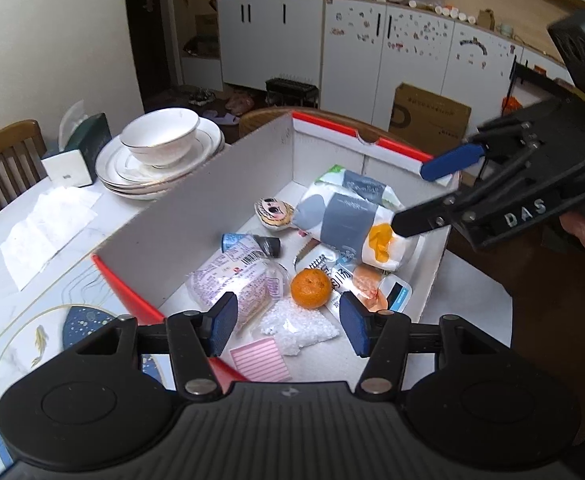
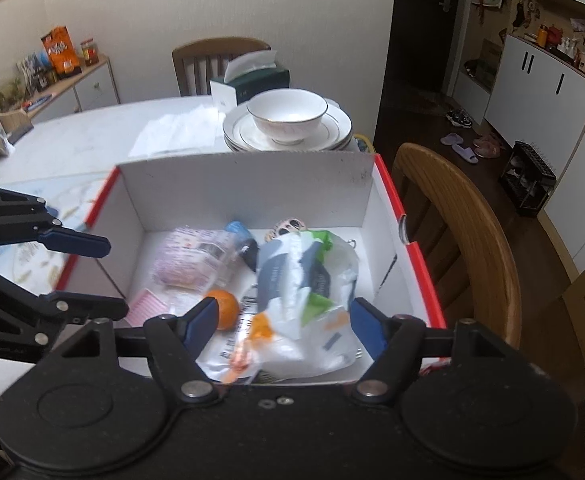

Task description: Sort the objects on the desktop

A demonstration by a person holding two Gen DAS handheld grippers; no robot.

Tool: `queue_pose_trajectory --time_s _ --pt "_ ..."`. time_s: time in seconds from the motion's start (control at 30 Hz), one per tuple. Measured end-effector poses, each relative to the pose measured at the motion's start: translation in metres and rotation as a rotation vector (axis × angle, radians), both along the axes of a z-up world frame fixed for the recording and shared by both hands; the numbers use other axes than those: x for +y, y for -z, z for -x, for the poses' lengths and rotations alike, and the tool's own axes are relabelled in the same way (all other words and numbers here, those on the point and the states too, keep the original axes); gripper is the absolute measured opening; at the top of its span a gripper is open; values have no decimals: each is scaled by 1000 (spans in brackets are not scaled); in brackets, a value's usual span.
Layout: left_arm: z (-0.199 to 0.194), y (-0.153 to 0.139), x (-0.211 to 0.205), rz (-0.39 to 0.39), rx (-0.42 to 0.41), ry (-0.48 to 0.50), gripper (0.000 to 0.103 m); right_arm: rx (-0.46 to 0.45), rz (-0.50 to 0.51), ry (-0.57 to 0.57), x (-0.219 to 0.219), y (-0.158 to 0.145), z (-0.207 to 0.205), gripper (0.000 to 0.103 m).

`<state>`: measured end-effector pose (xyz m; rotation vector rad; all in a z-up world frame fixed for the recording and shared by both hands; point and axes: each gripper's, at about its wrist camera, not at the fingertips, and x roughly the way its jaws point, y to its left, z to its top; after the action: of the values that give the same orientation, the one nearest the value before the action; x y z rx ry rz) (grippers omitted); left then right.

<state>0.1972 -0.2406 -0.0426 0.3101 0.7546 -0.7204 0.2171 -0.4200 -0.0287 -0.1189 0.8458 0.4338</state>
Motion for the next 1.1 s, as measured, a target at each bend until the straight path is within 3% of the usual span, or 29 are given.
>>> queue_pose_trajectory --time_s 0.4,0.77,0.9,1.1 --pt "16 -15 27 35 -38 -20 63 -42 -75 60 17 -16 39 75" --pt "26 -24 52 63 -59 -28 84 -98 -97 124 29 -27 71 77" --pt "30 -26 59 79 -66 -24 102 -113 -95 151 34 -29 80 77" --pt "37 -29 68 112 -58 -22 103 -128 -89 177 42 -30 98 77"
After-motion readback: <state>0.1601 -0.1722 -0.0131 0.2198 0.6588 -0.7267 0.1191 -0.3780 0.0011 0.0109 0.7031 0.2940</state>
